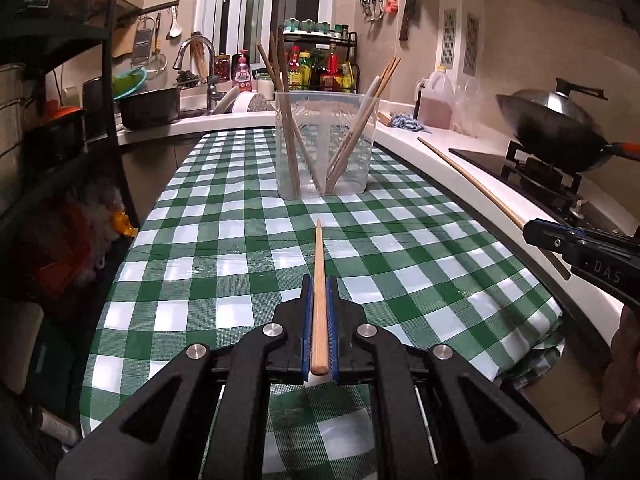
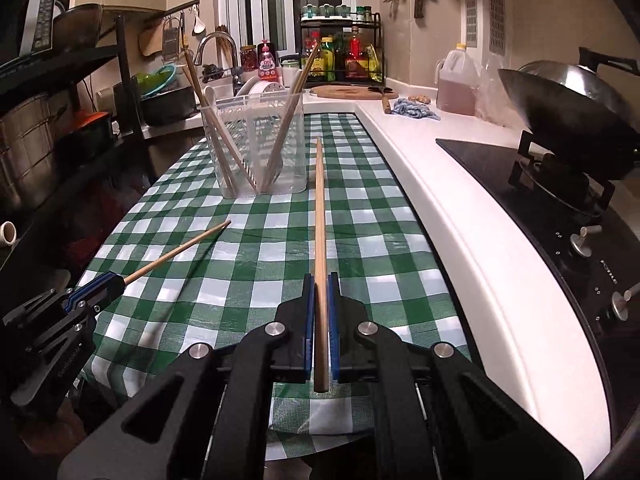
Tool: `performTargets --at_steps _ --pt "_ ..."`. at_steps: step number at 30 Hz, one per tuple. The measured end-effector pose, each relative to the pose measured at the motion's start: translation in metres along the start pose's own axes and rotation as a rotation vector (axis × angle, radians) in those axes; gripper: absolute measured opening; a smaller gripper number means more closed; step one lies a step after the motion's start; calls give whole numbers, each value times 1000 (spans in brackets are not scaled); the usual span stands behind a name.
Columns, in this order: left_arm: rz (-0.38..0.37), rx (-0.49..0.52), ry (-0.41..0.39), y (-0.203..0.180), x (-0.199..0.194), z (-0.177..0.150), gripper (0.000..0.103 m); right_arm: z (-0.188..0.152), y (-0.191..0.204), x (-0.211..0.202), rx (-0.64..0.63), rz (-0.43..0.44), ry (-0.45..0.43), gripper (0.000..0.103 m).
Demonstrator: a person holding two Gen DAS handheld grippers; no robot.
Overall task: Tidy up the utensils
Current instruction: 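Carry both chopsticks upright above the clear container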
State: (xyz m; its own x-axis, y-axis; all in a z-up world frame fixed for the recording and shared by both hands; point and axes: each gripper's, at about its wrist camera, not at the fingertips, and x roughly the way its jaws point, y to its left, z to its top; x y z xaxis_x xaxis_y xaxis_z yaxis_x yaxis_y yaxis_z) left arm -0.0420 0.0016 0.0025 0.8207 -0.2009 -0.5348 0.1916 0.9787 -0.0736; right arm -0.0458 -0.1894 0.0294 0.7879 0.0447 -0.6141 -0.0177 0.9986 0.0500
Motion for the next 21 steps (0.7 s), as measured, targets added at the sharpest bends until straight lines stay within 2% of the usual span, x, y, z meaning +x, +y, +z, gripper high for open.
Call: performTargets --at_steps 12,21 --pt "12 10 -90 -3 -18 5 6 3 -4 -17 -1 20 -27 6" --pt "9 10 -119 -3 -22 7 6 10 -2 -32 -11 18 -81 7"
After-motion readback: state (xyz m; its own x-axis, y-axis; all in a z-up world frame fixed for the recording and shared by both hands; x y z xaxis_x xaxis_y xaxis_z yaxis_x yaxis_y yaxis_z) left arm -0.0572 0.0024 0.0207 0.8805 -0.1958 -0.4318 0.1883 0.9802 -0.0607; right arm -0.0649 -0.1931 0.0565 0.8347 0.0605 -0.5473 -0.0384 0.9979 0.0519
